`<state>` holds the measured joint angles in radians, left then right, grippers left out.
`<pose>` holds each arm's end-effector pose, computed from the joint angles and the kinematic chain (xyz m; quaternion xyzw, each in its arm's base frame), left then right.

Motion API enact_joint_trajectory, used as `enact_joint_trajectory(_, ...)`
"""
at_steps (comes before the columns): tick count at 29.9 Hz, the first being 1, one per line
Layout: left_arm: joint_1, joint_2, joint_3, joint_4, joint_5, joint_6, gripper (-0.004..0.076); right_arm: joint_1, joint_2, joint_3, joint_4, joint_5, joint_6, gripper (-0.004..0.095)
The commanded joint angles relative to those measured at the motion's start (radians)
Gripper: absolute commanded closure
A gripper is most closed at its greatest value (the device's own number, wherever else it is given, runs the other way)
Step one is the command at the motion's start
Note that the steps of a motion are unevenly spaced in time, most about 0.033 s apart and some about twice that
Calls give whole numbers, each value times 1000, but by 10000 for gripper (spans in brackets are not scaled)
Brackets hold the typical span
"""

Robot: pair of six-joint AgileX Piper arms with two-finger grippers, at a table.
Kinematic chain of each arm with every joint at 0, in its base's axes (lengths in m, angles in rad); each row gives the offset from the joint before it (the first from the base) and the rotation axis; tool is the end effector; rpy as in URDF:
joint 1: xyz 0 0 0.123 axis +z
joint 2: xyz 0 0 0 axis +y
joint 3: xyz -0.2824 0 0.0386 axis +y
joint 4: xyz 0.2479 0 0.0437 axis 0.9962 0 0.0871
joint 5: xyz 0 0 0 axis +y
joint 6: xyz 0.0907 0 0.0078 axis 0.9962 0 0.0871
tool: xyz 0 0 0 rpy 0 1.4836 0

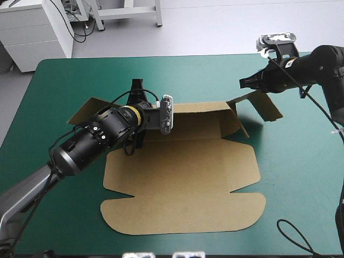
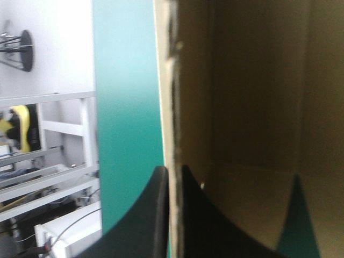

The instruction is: Fold the box

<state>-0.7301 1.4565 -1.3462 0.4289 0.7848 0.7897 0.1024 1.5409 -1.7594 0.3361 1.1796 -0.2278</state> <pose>0.2565 -0.1937 0.3640 0.6854 0.5997 0.2064 0.3577 0.3151 0.0603 0.4374 -0.1452 0.9152 0.1457 0.3464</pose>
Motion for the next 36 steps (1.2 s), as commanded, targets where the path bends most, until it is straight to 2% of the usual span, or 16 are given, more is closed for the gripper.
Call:
enact_joint_trajectory(1, -5, -59, -24, -64, 109, 22, 731, 1, -41, -31, 12, -40, -6, 927)
enact_joint_trajectory(3, -5, -76, -24, -41, 111, -31, 731, 1, -41, -31, 12, -40, -6, 927)
enact_joint_trajectory(8, -5, -153, -24, -39, 42, -22, 731, 1, -41, -31, 0, -40, -11, 927)
enact_joint_trajectory(12, -16, -197, -26, -48, 115, 4, 731, 1, -41, -31, -16, -35, -9, 927)
enact_joint_trajectory(20, -143, -254, -26, -36, 140, 25, 731, 1, -41, -31, -44, -30, -5, 927)
enact_joint_trajectory(26, -143, -182, -26, 108, 115, -98, 731, 1, -41, -31, -39, -25, -4, 927)
enact_joint_trajectory(36, -143, -57, -26, 189, 73, -103, 731, 1, -41, -30, -38, -14, -4, 927)
